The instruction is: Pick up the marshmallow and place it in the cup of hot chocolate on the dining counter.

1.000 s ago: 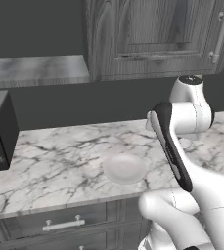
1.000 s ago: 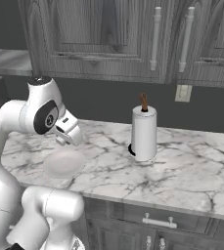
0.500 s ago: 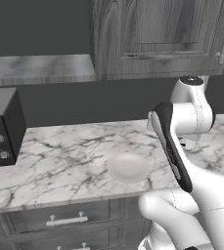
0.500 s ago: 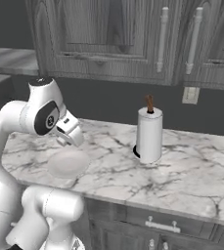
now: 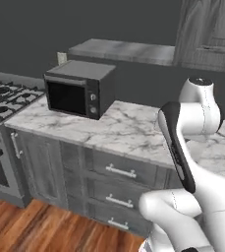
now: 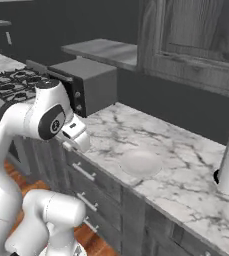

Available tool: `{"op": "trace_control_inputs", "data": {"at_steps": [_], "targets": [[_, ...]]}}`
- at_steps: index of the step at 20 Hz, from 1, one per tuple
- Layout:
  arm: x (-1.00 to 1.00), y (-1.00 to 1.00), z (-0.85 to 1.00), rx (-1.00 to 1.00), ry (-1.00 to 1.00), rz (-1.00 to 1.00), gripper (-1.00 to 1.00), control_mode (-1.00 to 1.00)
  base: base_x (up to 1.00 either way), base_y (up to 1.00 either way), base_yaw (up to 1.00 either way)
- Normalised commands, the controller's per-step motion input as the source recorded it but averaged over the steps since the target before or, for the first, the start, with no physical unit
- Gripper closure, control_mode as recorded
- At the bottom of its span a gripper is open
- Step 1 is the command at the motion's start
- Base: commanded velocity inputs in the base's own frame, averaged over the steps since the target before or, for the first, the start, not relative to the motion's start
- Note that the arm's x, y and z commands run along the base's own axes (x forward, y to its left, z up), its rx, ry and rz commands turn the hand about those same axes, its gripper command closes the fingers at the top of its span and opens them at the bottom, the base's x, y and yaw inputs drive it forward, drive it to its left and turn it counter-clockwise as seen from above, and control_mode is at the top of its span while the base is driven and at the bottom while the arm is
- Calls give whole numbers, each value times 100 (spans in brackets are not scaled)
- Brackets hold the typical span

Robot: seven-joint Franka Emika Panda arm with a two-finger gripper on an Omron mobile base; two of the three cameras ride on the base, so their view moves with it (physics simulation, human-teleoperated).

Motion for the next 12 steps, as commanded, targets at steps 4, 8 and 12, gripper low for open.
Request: {"op": "trace_control_inputs", "data": {"at_steps": [4, 8, 12], "targets": [[0, 0, 0, 0, 0, 0, 100, 100, -24, 15, 100], [0, 0, 0, 0, 0, 0, 100, 100, -18, 7, 100], [0, 0, 0, 0, 0, 0, 100, 100, -7, 4, 100]]}}
